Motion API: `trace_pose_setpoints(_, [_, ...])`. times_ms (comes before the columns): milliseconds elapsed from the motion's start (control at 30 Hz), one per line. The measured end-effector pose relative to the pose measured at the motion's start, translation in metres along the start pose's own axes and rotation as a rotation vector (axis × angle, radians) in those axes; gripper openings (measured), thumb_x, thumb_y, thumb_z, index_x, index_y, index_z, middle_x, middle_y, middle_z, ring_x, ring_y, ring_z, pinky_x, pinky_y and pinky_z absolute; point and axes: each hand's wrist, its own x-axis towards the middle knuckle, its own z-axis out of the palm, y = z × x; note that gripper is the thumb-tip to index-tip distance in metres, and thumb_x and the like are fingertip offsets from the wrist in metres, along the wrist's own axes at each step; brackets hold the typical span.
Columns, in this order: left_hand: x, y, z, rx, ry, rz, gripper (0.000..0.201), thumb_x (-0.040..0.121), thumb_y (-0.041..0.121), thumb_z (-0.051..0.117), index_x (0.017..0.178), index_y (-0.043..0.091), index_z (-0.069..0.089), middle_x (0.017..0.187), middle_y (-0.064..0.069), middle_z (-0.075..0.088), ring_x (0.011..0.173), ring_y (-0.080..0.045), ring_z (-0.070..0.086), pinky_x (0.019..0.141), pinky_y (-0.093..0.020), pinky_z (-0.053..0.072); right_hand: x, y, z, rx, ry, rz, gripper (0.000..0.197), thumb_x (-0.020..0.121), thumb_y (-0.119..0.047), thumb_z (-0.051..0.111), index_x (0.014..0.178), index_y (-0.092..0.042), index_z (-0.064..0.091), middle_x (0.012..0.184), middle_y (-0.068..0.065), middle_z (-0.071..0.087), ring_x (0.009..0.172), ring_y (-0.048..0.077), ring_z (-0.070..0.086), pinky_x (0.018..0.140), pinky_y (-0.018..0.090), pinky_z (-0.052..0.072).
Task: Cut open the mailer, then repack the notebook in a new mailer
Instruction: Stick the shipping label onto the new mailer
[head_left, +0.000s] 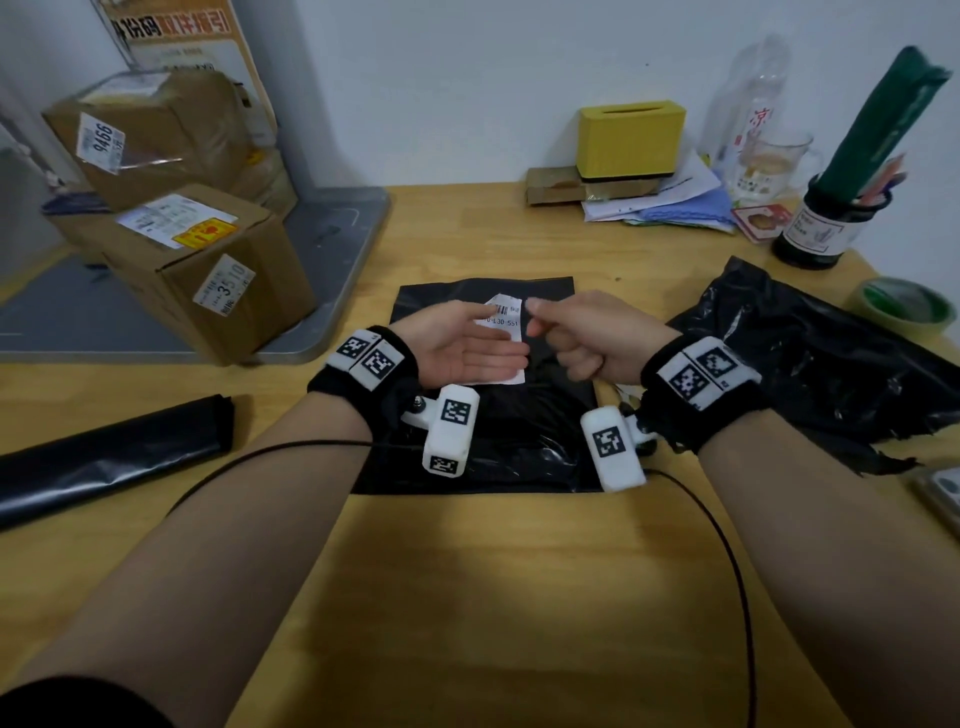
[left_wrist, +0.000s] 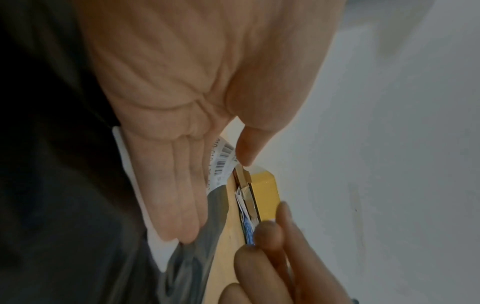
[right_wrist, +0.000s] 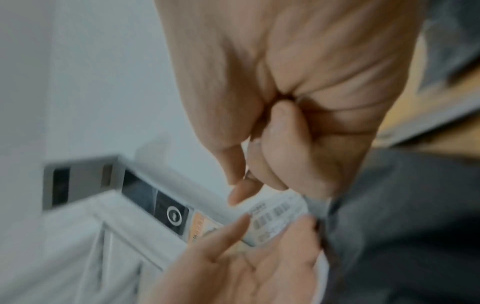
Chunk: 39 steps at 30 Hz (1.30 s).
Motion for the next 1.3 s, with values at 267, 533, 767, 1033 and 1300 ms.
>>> trace_pose_setpoints(267, [0.015, 0.016, -0.016, -0.112, 0.019, -0.005, 0.045, 0.104, 0.030, 0.040, 0.126, -0.007, 0.054, 0.111, -0.024, 0.071, 0.092, -0.032, 0.074, 0.078, -0.040, 0.062, 0.017, 0.013, 0.025, 0.391, -0.176, 0.087, 0.034, 0.110, -0.026, 0.041, 0.098, -0.007, 0.066, 0.051, -0.008, 0.024, 0.037, 0.003, 0.019, 0.033, 0.015, 0.017])
trace_pose_setpoints(533, [0.034, 0.032, -0.031, -0.254, 0.064, 0.011, 0.044, 0.105, 0.023, 0.037, 0.129, -0.012, 0.048, 0.122, -0.029, 0.064, 0.113, -0.036, 0.065, 0.094, -0.046, 0.052, 0.026, 0.011, 0.028, 0.118, -0.152, 0.229, 0.030, 0.109, -0.026, 0.041, 0.104, -0.009, 0.065, 0.050, -0.009, 0.026, 0.033, 0.003, 0.017, 0.027, 0.016, 0.014])
trace_pose_setpoints(767, [0.043, 0.042, -0.036, -0.353, 0.155, 0.101, 0.034, 0.100, 0.014, 0.045, 0.124, -0.009, 0.052, 0.120, -0.029, 0.065, 0.112, -0.037, 0.065, 0.096, -0.046, 0.052, 0.029, 0.012, 0.025, 0.134, -0.191, 0.263, 0.030, 0.110, -0.027, 0.040, 0.104, -0.011, 0.064, 0.049, -0.010, 0.025, 0.033, 0.003, 0.017, 0.027, 0.016, 0.013])
trace_pose_setpoints(1033, [0.034, 0.026, -0.036, -0.204, 0.128, 0.136, 0.039, 0.102, 0.022, 0.047, 0.125, -0.008, 0.052, 0.119, -0.025, 0.067, 0.108, -0.032, 0.069, 0.087, -0.039, 0.059, 0.030, 0.012, 0.025, 0.134, -0.185, 0.274, 0.029, 0.110, -0.027, 0.041, 0.114, -0.009, 0.063, 0.050, -0.010, 0.025, 0.033, 0.003, 0.018, 0.027, 0.016, 0.015])
trace_pose_setpoints(1300, [0.005, 0.008, -0.040, -0.097, 0.089, 0.062, 0.048, 0.105, 0.031, 0.041, 0.128, -0.009, 0.053, 0.117, -0.020, 0.070, 0.107, -0.025, 0.070, 0.087, -0.033, 0.059, 0.024, 0.012, 0.032, 0.114, -0.101, 0.231, 0.027, 0.109, -0.026, 0.044, 0.104, -0.009, 0.064, 0.052, -0.010, 0.024, 0.035, 0.004, 0.016, 0.029, 0.017, 0.015])
